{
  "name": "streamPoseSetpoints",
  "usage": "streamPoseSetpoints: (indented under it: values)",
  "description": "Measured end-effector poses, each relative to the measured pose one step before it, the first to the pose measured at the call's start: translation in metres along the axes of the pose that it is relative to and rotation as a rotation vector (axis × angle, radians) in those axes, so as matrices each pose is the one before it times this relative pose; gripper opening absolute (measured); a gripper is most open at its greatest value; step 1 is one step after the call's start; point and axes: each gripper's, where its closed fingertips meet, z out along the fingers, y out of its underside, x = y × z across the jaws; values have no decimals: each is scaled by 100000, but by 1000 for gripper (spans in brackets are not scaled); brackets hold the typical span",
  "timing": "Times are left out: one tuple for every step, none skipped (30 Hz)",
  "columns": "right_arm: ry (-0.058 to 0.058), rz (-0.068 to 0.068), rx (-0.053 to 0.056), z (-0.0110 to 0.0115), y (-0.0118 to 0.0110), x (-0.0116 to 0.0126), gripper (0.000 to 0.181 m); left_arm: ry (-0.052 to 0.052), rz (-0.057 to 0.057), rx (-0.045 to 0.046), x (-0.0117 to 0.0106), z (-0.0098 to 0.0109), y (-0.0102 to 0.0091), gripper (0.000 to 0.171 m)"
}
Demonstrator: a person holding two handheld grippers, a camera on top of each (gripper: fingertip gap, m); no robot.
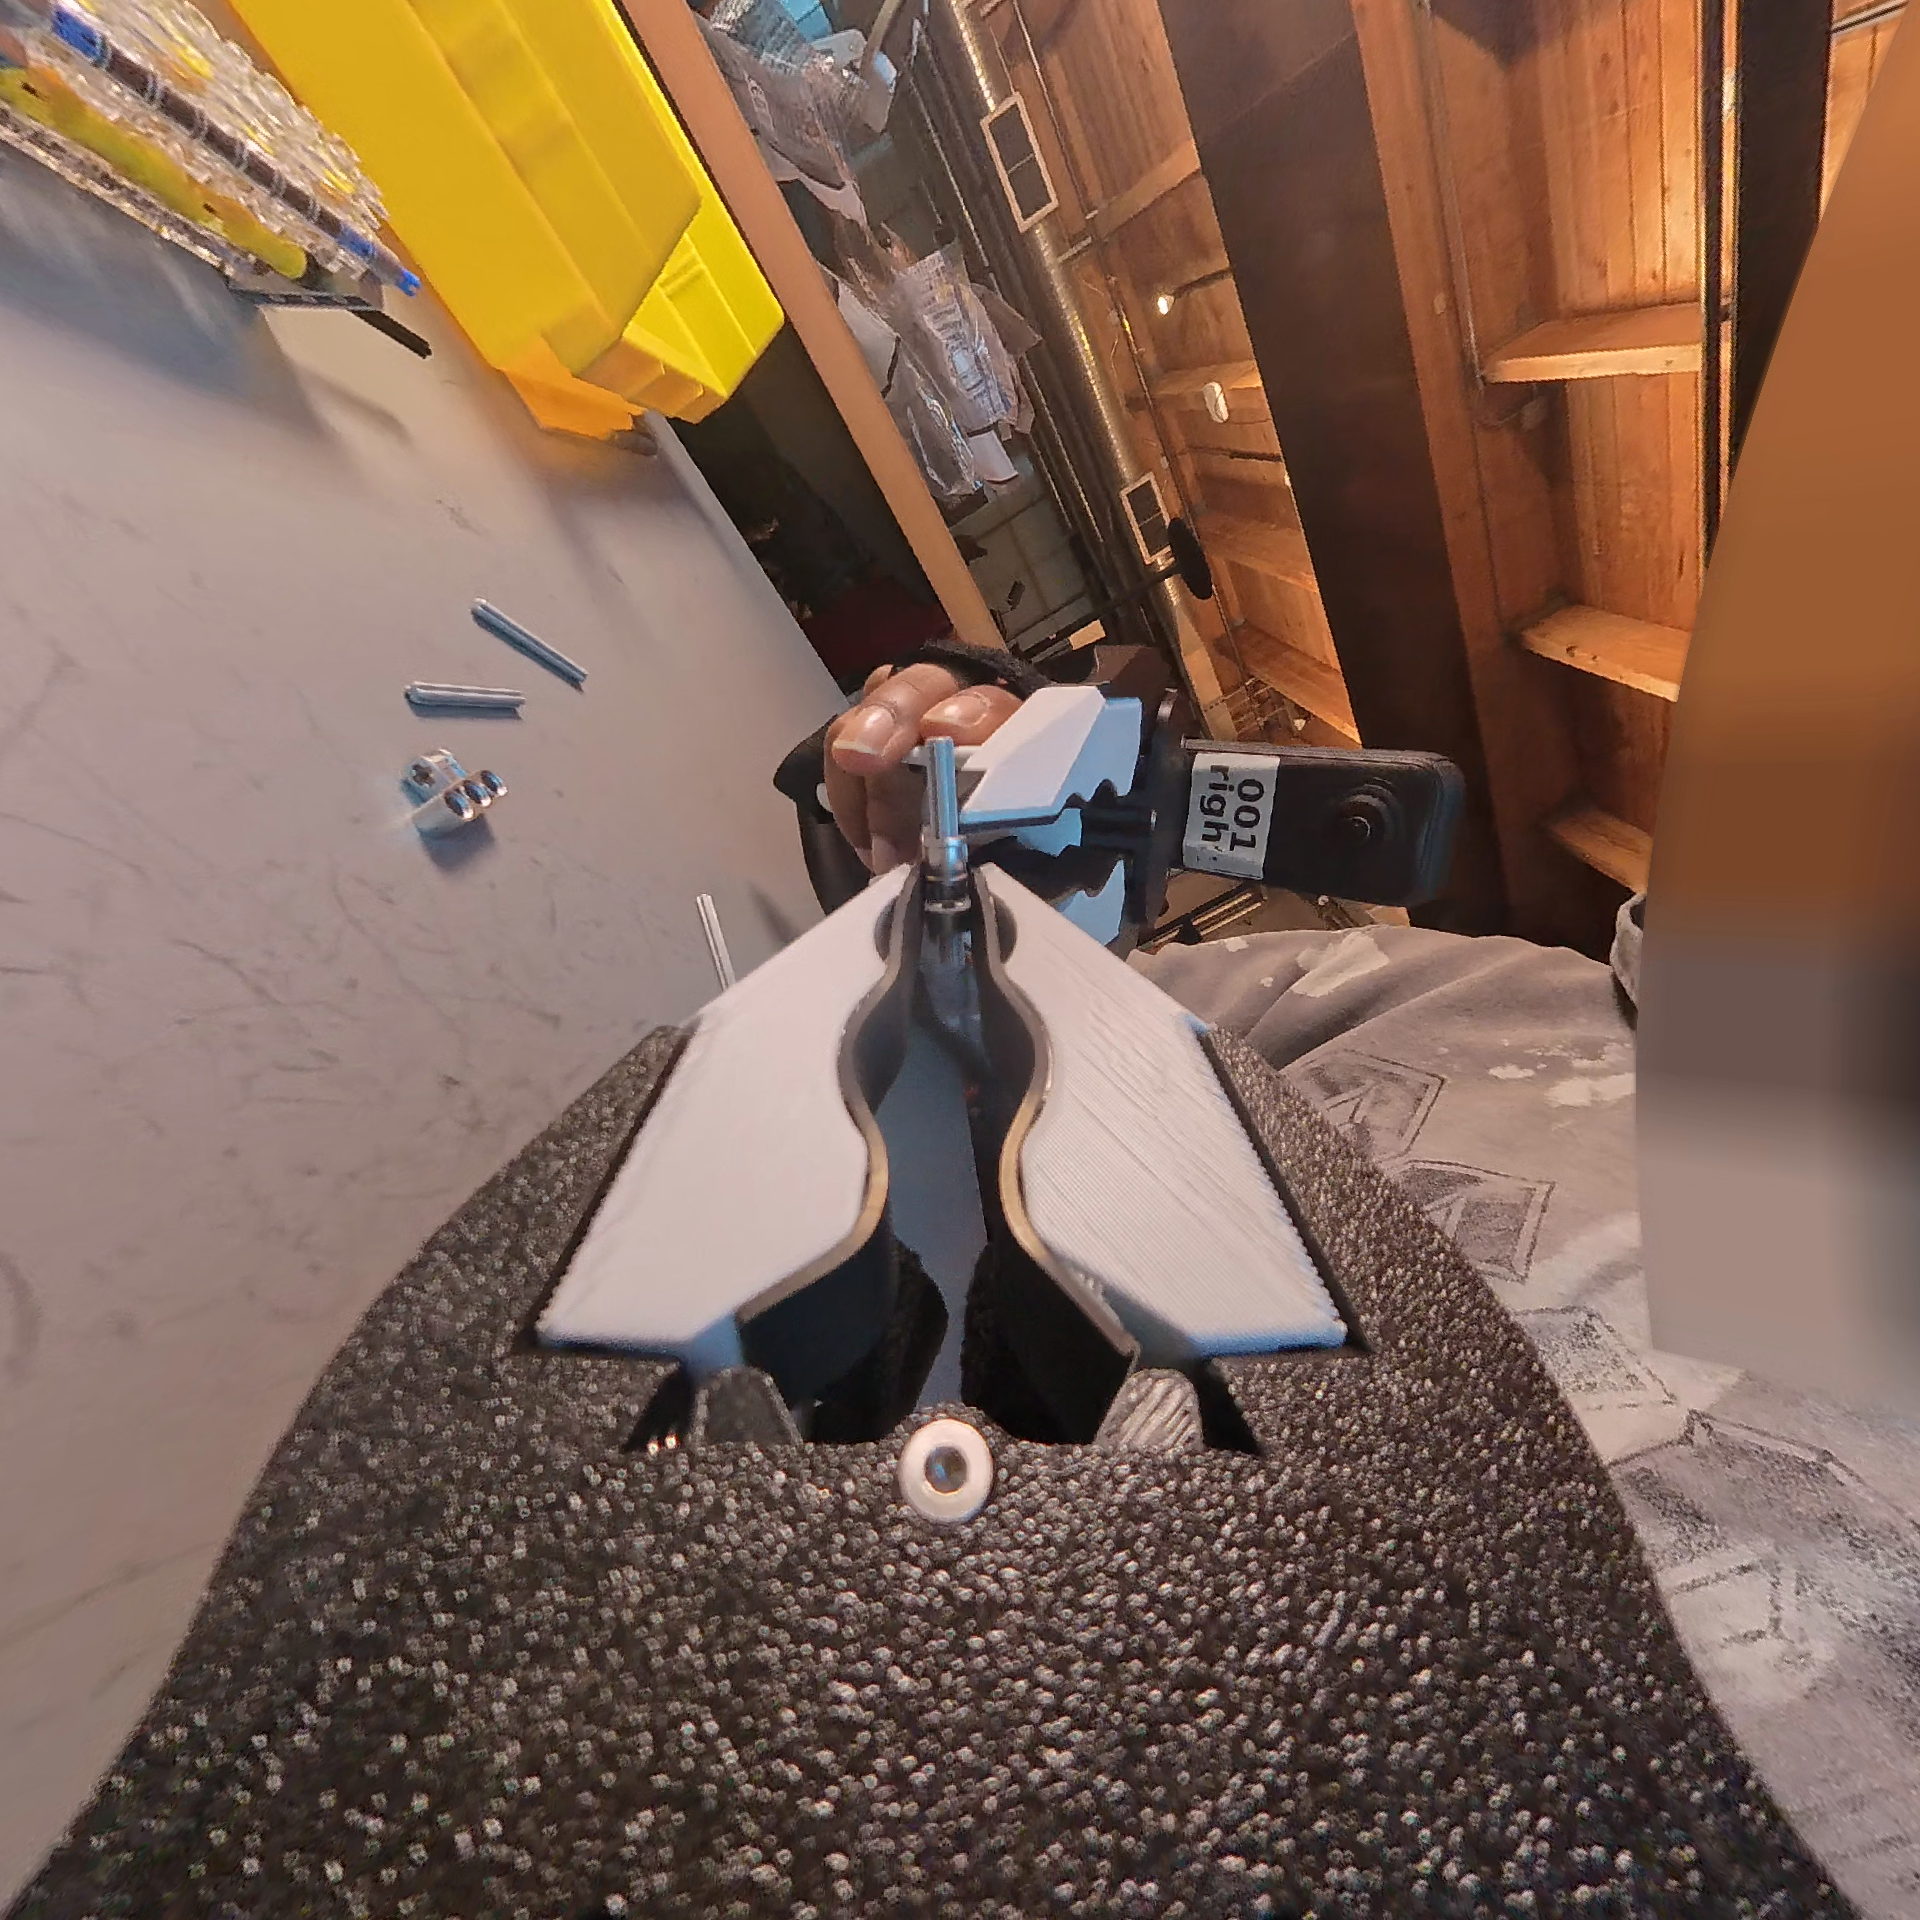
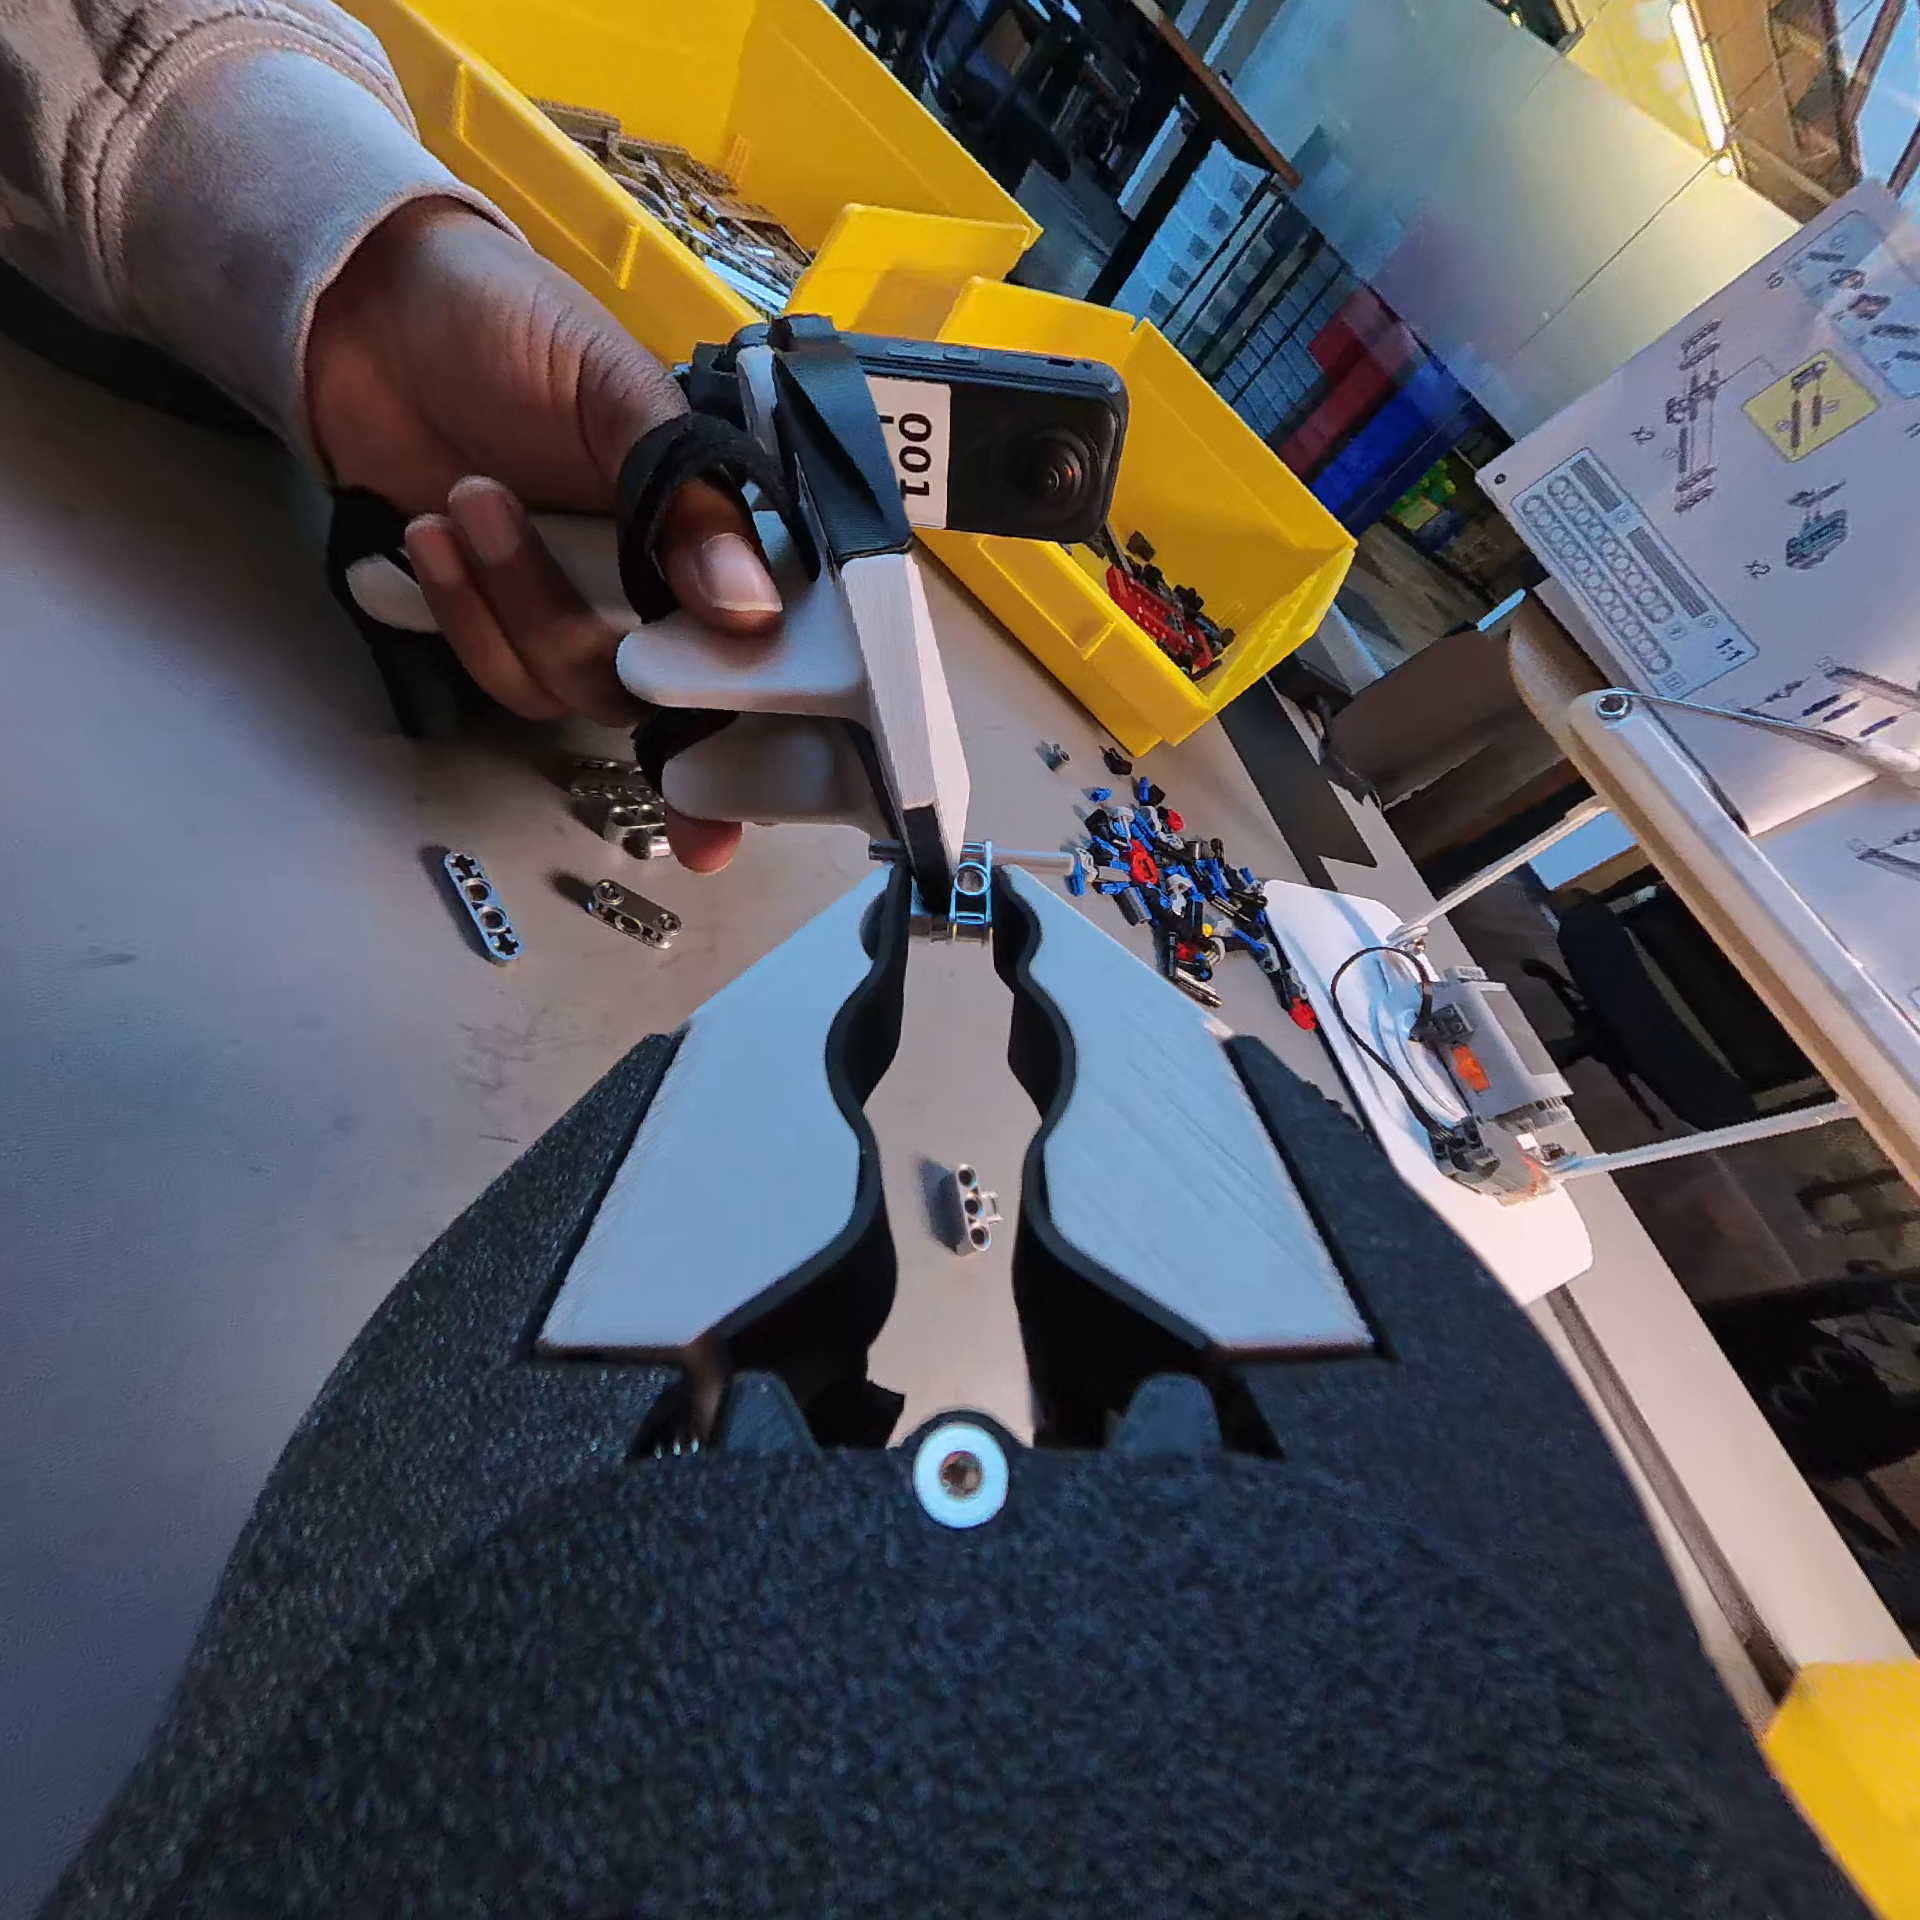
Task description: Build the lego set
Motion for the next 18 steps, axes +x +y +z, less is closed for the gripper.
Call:
streamPoseSetpoints:
  values:
    - [-492, 728, 325, -9, -65, -55, 10, 79, 336, -12, 51, 16, -5, 7]
    - [-269, 515, 232, 17, -59, -57, 10, -5, 340, 164, 36, -17, -23, 7]
    - [329, 127, 18, 10, -43, 38, 10, 258, 197, 354, 45, -18, -58, 7]
    - [474, 317, 145, 15, -66, 72, 9, 243, -8, 317, 35, -28, -55, 7]
    - [-13, 365, -199, 34, 21, 6, 9, -44, -155, 123, -30, -28, -25, 7]
    - [-522, 463, -73, 25, 54, -42, 10, 188, -417, -46, -34, -6, 11, 7]
    - [-502, 667, 285, -13, 13, -16, 9, 624, -679, 92, 10, -34, -17, 8]
    - [-96, 169, 235, -44, 19, 21, 10, 631, -672, 797, 11, -95, -142, 8]
    - [-93, -519, 186, -42, 27, -2, 10, 578, -536, 1233, 11, -149, -241, 8]
    - [245, -183, 381, -22, -12, 27, 9, 495, -362, 442, 12, -109, -128, 8]
    - [39, 566, 172, 24, -4, 23, 10, 175, -51, -674, 8, -15, 46, 8]
    - [-360, 387, 295, 20, -39, -55, 10, -162, 319, -917, 3, 34, 119, 7]
    - [-111, 65, 839, -34, -146, -17, 10, 330, 235, -590, 78, 30, 85, 7]
    - [149, 367, 849, -45, -146, 34, 10, 761, -123, -90, 123, 12, -9, 7]
    - [200, 459, 818, -25, -135, 39, 10, 565, 31, 235, 98, -12, -46, 6]
    - [699, 66, 711, -25, -108, 82, 11, 417, 276, 341, 90, -22, -74, 6]
    - [1297, -488, 813, -71, -136, 159, 13, 488, 211, 378, 100, -43, -75, 6]
    - [1657, -429, 695, -112, -108, 272, 17, 239, 180, 424, 63, -63, -77, 6]
